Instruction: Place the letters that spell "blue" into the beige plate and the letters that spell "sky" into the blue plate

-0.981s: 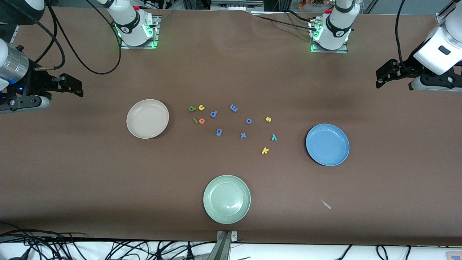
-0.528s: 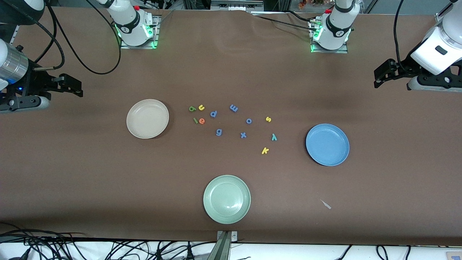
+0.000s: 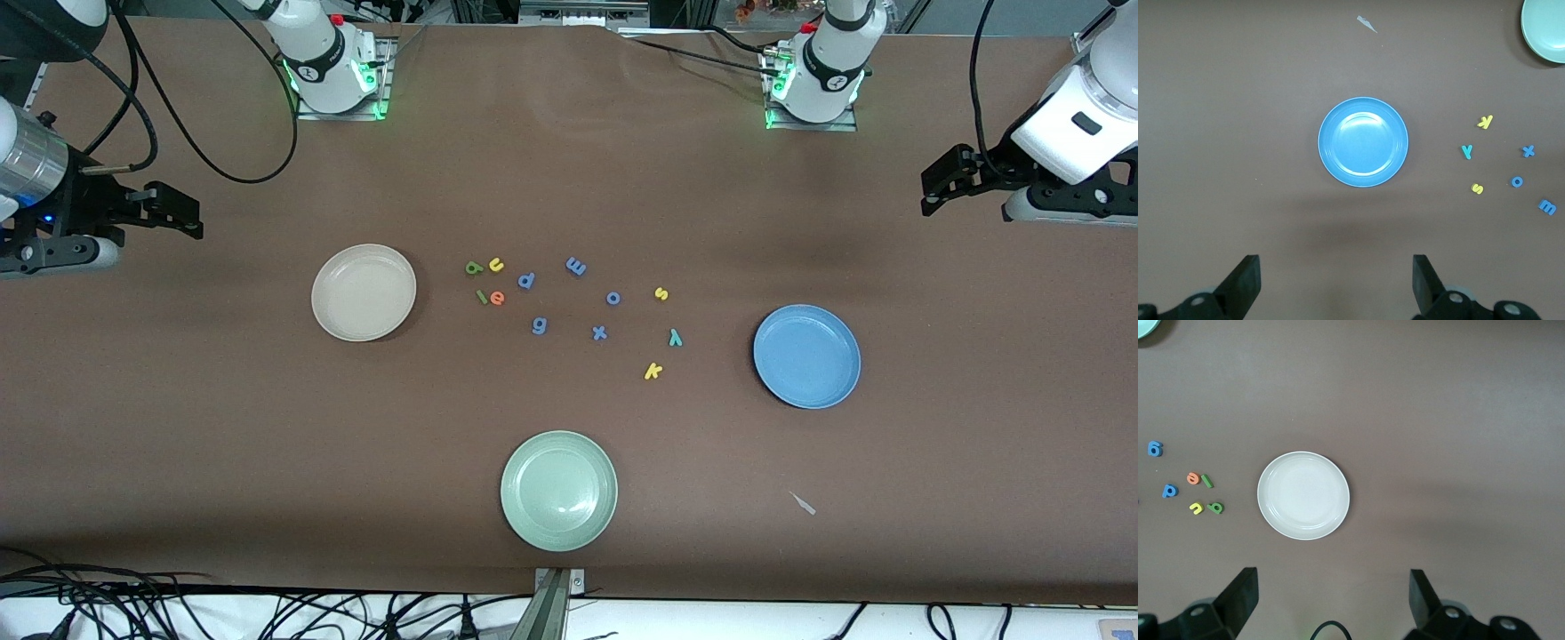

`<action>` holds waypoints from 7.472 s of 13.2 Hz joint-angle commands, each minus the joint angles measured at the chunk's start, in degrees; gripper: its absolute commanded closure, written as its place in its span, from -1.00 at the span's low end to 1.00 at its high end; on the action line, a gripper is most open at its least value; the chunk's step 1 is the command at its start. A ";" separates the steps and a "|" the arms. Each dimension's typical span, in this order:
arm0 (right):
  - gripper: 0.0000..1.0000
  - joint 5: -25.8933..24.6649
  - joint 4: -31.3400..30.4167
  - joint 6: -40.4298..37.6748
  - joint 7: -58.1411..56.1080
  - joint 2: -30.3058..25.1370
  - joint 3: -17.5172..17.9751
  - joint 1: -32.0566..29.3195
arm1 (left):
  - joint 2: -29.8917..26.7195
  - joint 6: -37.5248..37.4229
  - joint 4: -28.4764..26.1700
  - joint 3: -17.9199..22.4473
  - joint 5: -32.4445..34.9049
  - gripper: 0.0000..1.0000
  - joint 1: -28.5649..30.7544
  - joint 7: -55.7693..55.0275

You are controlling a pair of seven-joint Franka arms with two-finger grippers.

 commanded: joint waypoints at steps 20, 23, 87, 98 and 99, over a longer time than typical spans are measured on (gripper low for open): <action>-1.00 0.68 0.39 -0.98 0.70 -0.03 -0.64 -0.23 | 0.86 -2.25 2.22 -1.14 1.42 -1.00 -0.16 0.69; -1.00 0.68 0.39 -0.98 0.70 -0.03 -0.64 -0.23 | 0.86 -2.25 2.22 -1.23 1.42 -1.00 -0.16 0.60; -0.98 -21.12 -39.78 63.10 76.28 21.50 21.60 7.15 | 53.42 35.37 15.93 -2.64 4.32 -0.67 -22.31 -3.09; -0.77 -21.12 -42.85 64.50 79.01 21.85 21.51 8.30 | 53.25 34.93 16.37 -2.81 9.07 0.87 -21.70 -3.09; -0.66 -21.12 -43.03 64.59 79.01 21.85 21.51 8.30 | 52.55 34.49 16.46 -2.81 9.07 0.88 -21.26 -2.83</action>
